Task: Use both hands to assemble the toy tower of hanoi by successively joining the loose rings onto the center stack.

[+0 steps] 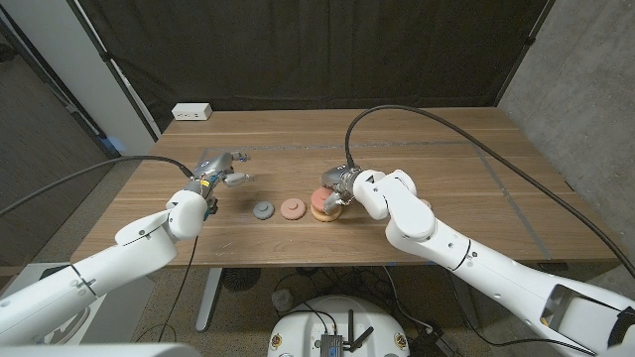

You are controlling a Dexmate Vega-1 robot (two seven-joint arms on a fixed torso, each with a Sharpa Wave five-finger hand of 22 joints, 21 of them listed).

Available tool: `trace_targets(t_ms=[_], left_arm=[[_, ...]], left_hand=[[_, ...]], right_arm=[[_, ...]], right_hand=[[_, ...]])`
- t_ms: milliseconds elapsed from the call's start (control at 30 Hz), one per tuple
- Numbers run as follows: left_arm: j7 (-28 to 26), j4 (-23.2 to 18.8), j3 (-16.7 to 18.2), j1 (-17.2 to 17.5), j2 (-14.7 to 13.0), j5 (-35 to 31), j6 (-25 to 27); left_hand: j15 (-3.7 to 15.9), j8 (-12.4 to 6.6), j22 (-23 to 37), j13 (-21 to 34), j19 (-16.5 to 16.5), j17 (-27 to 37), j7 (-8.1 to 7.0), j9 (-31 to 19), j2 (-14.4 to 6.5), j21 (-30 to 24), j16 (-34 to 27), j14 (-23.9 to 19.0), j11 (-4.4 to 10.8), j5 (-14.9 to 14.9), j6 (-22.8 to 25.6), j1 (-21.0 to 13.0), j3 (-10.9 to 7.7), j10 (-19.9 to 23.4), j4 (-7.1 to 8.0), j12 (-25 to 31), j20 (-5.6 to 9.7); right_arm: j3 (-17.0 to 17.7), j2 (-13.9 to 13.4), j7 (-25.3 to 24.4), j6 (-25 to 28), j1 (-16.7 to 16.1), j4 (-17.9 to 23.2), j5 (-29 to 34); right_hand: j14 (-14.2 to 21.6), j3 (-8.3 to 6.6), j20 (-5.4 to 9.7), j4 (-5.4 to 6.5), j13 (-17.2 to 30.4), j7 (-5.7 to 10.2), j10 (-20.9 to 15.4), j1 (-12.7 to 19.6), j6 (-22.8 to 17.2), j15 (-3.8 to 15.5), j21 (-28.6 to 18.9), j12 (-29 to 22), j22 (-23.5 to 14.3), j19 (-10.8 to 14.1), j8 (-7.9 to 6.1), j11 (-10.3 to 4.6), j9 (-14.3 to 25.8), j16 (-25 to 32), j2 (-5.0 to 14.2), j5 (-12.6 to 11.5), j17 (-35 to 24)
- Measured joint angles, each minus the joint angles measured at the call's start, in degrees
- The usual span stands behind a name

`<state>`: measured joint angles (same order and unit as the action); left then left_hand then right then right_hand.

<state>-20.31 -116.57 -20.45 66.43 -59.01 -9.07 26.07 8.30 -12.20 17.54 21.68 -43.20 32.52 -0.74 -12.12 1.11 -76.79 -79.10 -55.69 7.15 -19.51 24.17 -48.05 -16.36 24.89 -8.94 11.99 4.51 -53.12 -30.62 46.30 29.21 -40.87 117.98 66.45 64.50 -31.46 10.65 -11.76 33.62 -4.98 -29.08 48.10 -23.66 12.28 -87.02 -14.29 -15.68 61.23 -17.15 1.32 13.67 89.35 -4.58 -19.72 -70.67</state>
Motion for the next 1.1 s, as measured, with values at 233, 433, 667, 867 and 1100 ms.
trace_targets(t_ms=[233,433,667,867,1100], left_arm=[[0.0,0.0,-0.09,-0.21,0.11,-0.04,0.23],[0.04,0.06,-0.15,-0.34,0.17,-0.04,0.36],[0.12,0.2,-0.24,-0.51,0.25,-0.04,0.44],[0.14,0.23,-0.27,-0.54,0.27,0.0,0.5],[0.15,0.23,-0.28,-0.54,0.28,0.09,0.54]], left_hand=[[0.0,0.0,-0.28,0.0,0.35,-0.14,0.0,0.0,0.0,0.0,0.0,0.0,0.0,-0.22,0.0,0.0,0.0,0.0,0.0,0.0,-0.09],[0.0,0.0,-0.53,-0.01,0.52,-0.14,0.0,0.0,0.0,-0.43,0.0,0.0,0.0,-0.22,0.0,0.0,0.0,0.0,0.0,0.0,-0.1],[0.0,0.0,-0.8,-0.01,0.52,-0.13,0.0,0.01,0.0,-0.43,0.0,0.0,-0.01,-0.22,0.0,0.0,0.0,0.0,0.0,0.0,-0.1],[0.0,0.0,-0.79,-0.01,0.52,-0.13,0.0,0.01,0.0,-0.77,0.0,0.0,-0.01,-0.22,0.0,0.0,0.0,0.0,0.0,0.0,-0.09],[0.0,0.0,-1.06,-0.01,0.51,-0.13,0.0,0.01,0.0,-0.99,0.0,0.0,-0.01,-0.22,0.0,0.0,0.0,0.0,0.0,0.0,-0.09]], right_arm=[[-0.48,0.24,0.06,0.23,0.31,-0.74,-0.02],[-0.77,0.3,0.07,0.42,0.53,-1.23,-0.51],[-1.16,0.32,0.27,0.64,0.86,-1.73,-0.8],[-1.64,0.32,0.64,0.77,1.24,-2.14,-0.94],[-2.31,0.28,1.46,1.56,1.56,-2.41,0.06]], right_hand=[[0.0,0.0,-0.02,0.0,0.1,0.31,0.0,0.0,0.31,0.0,0.44,0.18,0.0,-0.01,0.09,0.0,0.08,-0.4,0.0,-0.24,0.0],[-0.01,0.0,-0.22,0.0,0.38,0.31,0.0,0.0,0.31,0.01,0.44,0.38,0.18,-0.21,0.12,0.0,0.08,-0.4,0.0,-0.24,0.0],[-0.62,0.0,-0.22,0.0,0.38,0.31,0.0,-0.01,0.31,-0.2,0.44,0.49,0.27,-0.21,0.67,0.0,0.39,-0.4,0.01,-0.24,0.0],[-0.62,0.0,-0.2,0.0,0.5,0.31,0.0,-0.02,0.31,-0.2,0.44,0.51,0.26,-0.23,0.87,0.0,0.39,-0.4,0.01,-0.23,0.0],[-0.83,0.0,-0.11,0.0,0.52,0.32,0.0,-0.02,0.32,-0.41,0.44,0.65,0.26,-0.32,1.03,-0.01,0.39,-0.4,0.02,-0.31,0.0]])
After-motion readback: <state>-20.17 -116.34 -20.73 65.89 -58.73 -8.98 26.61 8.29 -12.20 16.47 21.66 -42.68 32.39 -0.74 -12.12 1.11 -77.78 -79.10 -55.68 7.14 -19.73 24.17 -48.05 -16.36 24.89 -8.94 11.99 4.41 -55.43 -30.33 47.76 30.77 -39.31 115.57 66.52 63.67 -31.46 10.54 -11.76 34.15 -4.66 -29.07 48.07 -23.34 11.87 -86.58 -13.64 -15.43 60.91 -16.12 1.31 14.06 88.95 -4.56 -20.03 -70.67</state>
